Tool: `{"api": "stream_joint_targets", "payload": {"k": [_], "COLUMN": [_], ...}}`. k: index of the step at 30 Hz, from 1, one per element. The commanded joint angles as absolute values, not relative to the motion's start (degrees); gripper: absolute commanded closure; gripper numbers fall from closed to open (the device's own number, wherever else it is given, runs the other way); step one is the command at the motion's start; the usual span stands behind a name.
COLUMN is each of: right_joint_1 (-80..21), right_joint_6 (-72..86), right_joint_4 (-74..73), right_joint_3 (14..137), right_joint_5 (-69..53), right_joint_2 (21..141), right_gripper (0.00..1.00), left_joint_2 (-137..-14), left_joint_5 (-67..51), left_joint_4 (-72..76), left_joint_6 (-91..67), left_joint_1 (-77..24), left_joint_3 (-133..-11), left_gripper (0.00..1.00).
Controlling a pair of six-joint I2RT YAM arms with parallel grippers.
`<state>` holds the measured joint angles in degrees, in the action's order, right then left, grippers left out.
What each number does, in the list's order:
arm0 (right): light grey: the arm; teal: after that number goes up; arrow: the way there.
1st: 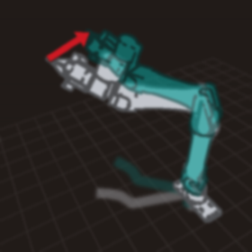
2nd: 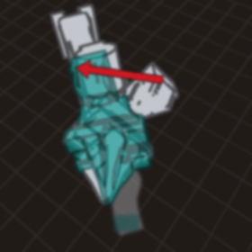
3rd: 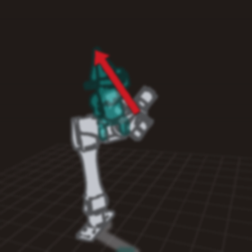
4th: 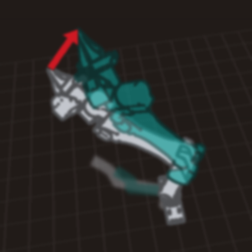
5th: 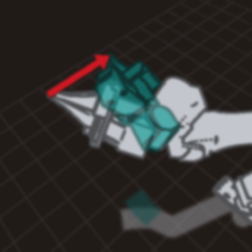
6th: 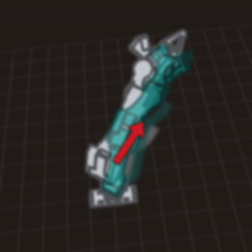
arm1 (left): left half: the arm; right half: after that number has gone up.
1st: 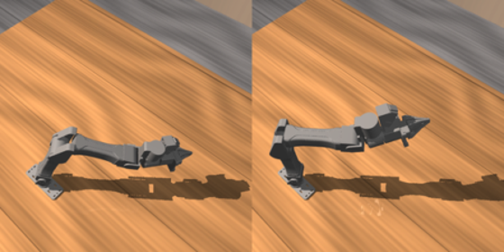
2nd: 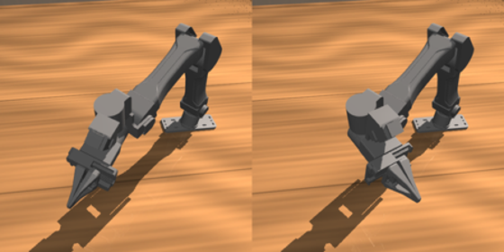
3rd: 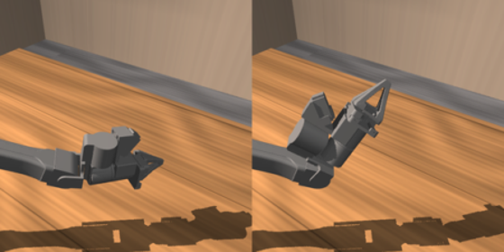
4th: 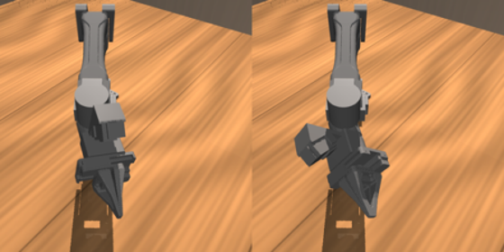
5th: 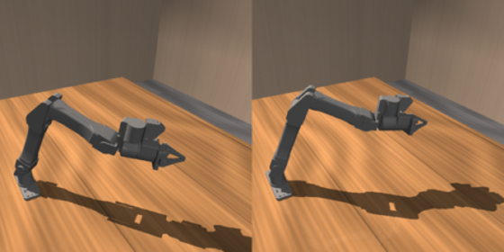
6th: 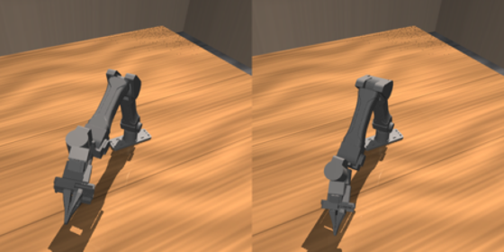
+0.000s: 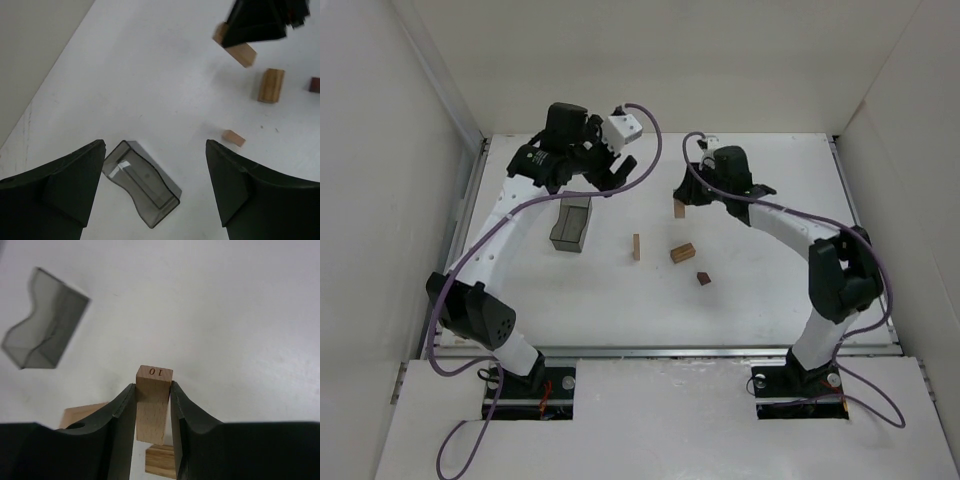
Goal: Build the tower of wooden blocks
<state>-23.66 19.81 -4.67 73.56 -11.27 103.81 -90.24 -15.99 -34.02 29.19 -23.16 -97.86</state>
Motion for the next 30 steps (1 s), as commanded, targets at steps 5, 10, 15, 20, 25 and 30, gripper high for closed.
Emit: {"api": "stream_joint_targets", "payload": {"k": [5, 10, 15, 20, 25, 30], "right_joint_1": [-23.55, -23.55, -23.55, -23.55, -23.55, -25.22], "right_joint_6": [1.51, -6.57, -4.94, 9.46, 24.86, 26.63], "right_joint_4": [10.81, 15.20, 24.94, 45.49, 67.80, 70.74], "right_joint_3": [69.18, 66.97, 64.87, 59.42, 54.76, 54.76], "right_joint_5": [-35.05, -47.61, -53.43, -53.44, -51.50, -50.63], "right_joint_2": [91.86, 86.32, 81.75, 77.61, 77.08, 78.40], "right_gripper": [1.00, 0.99, 0.99, 1.00, 1.00, 1.00], "left_joint_2": [-88.51, -88.51, -87.45, -86.84, -86.84, -88.07], "left_joint_5": [-37.08, -43.31, -52.10, -65.63, -74.00, -72.08], "left_joint_4": [-47.45, -50.19, -50.98, -46.42, -34.42, -27.87], "left_joint_6": [45.96, 50.88, 49.84, 44.40, 32.29, 23.12], "left_joint_1": [-24.43, -25.05, -25.05, -22.51, -22.50, -22.50], "left_joint_3": [-102.74, -102.74, -102.22, -99.06, -97.39, -98.78], "left_gripper": [0.26, 0.26, 0.21, 0.21, 0.26, 0.29]}}
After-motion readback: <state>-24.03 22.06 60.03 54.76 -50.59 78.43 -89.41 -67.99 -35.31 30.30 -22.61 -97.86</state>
